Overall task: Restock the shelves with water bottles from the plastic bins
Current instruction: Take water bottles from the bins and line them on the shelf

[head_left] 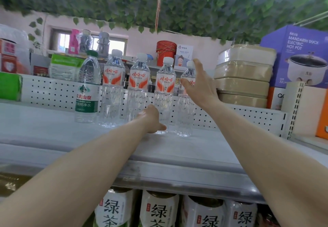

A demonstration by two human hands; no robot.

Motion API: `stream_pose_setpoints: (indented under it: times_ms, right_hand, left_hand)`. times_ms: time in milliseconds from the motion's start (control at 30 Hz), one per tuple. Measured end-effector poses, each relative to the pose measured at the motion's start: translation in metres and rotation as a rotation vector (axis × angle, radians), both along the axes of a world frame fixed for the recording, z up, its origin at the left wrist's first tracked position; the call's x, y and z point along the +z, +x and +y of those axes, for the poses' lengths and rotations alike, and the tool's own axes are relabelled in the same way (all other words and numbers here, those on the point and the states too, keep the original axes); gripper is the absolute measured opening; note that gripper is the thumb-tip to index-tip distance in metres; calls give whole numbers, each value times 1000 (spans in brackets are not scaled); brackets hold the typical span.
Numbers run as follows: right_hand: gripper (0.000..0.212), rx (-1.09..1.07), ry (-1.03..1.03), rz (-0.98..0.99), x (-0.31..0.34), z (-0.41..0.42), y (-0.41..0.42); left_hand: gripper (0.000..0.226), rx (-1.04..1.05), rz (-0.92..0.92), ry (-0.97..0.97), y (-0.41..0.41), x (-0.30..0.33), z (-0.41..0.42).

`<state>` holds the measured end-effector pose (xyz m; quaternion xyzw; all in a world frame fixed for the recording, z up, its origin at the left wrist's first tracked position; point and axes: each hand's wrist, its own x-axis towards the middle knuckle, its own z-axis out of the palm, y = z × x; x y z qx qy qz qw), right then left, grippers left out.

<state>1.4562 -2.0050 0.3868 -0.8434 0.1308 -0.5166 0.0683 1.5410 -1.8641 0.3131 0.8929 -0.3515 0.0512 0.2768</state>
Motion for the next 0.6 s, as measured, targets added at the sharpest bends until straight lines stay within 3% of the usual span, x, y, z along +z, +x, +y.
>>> stream_pose_setpoints:
  times_ms: [233,400,600]
  right_hand:
    - [73,-47,-8,54,3,-2,-3]
    - [74,-116,-54,147,3,2,-18]
    - [59,-218,-195,250,-4,6,-74]
  left_hand:
    - [67,9,-51,23,-5,0,3]
    - [48,27,-131,100,-14,4,10]
    - [27,97,-290,108,-38,14,27]
